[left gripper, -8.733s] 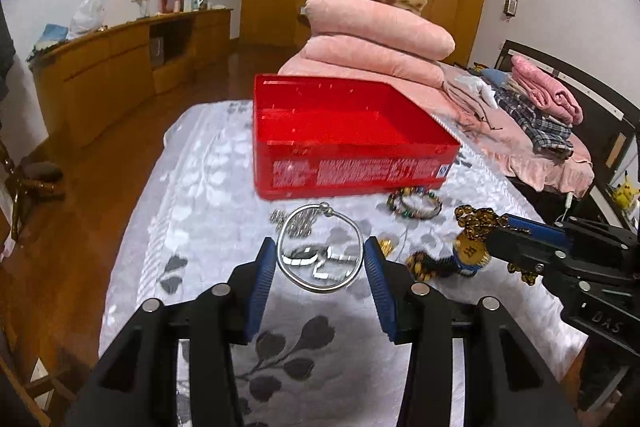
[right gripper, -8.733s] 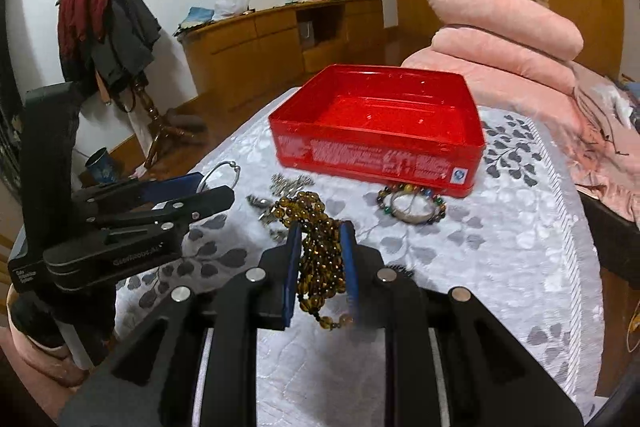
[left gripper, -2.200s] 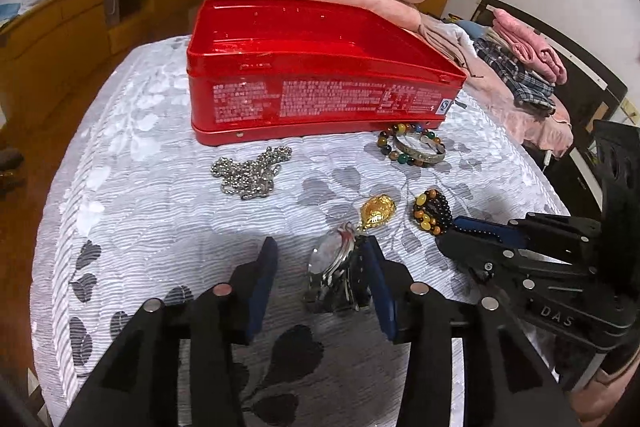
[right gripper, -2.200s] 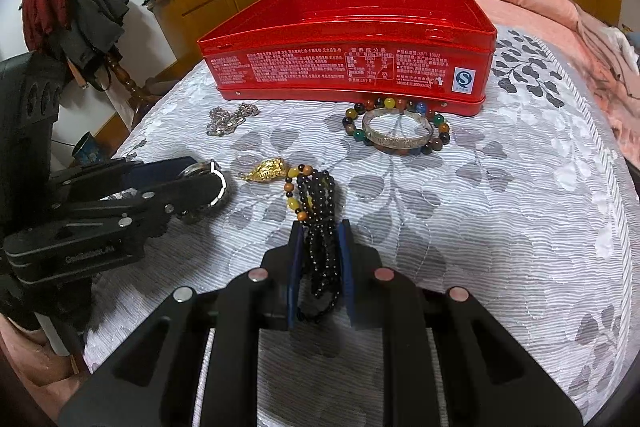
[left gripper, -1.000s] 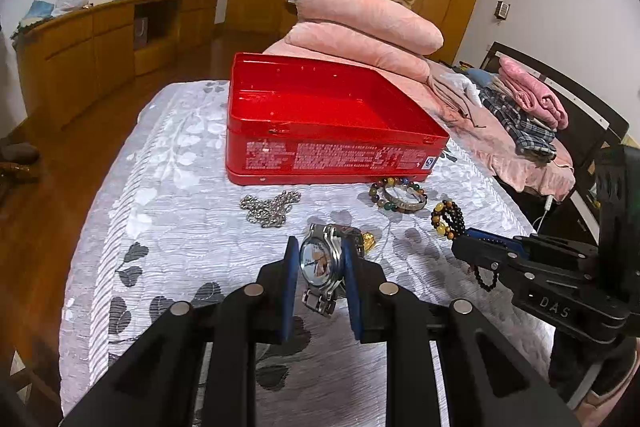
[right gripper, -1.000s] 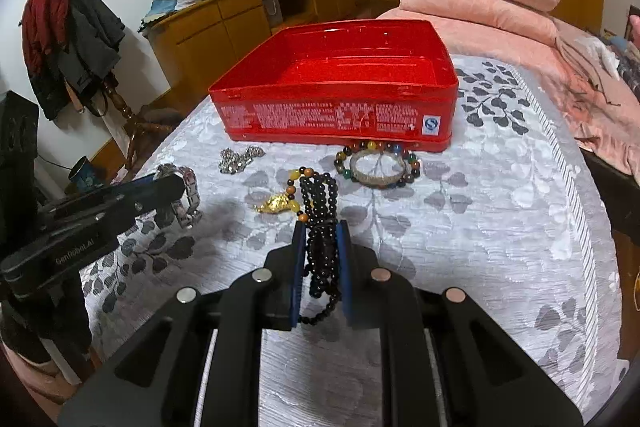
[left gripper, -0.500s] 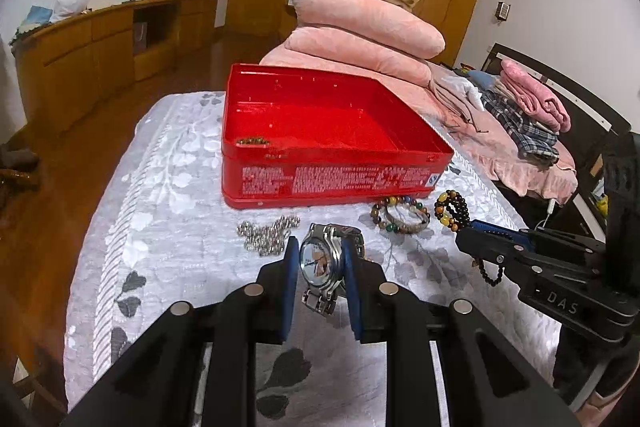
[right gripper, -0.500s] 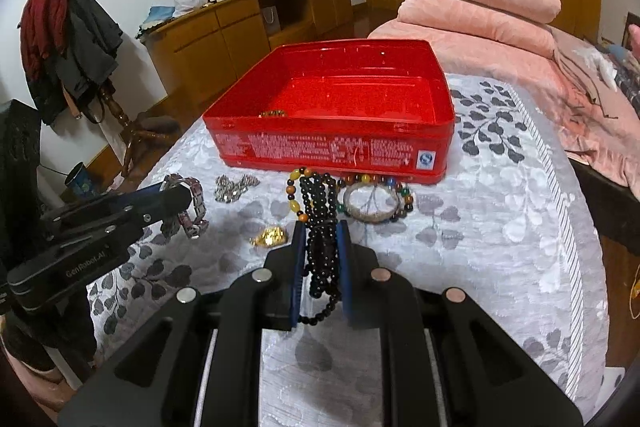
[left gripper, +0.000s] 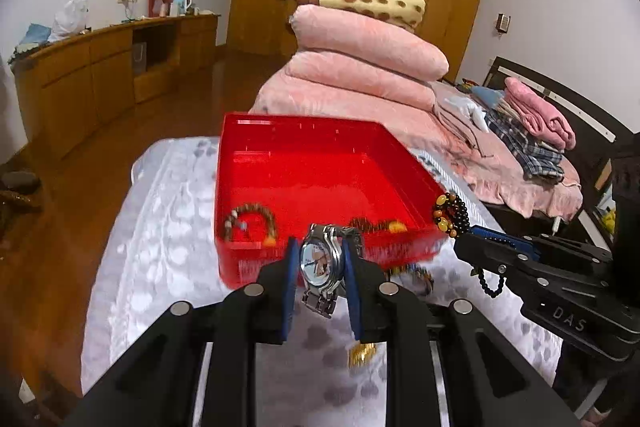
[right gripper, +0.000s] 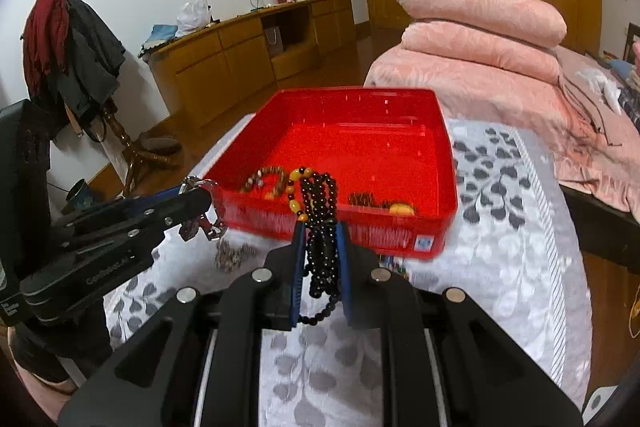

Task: Organize jewelry
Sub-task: 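Carry the watch and black necklace into the red tin and open both tools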

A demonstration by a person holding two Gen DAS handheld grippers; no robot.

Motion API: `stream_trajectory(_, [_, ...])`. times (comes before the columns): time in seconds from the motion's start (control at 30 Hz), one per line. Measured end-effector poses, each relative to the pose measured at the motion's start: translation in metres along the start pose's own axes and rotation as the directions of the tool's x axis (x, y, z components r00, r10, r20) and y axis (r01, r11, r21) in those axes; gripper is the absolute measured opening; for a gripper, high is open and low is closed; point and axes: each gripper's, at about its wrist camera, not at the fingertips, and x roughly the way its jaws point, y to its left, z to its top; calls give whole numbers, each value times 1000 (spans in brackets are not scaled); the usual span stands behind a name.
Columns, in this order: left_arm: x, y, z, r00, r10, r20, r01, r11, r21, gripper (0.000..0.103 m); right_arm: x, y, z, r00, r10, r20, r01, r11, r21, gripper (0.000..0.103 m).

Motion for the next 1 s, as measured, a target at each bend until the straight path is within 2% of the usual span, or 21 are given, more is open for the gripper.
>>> stream_trajectory(0.3, [18,3,34,999,10,37,-10,1000,-20,22,18,-11,39,1000,3,17,-3,1000,21,14])
stream_trajectory(0.83, [81,17,55,999,43,-22,-44,998,-45,22,81,-33,67,999,-19,-51,22,998,60,14])
stream_trajectory(0.9, [90,21,56,998,43,-41,-45,998,-49,23,87,-35,69,998,-23,-55,27,997,67,17])
stream_trajectory(0.93, [94,22,56,998,42,-51,-45,997,-55,25,91,-37,70,998,-29,-48,33,997,74,22])
stream_trajectory(0.97, [96,24,56,998,36,-51,-40,997,-67,36,93,-40,70,999,-33,-41,36,996,82,38])
stream_trajectory(1.0, [96,27,56,998,35,-45,-38,996,-76,52,93,-41,70,999,-40,-36,43,995,88,44])
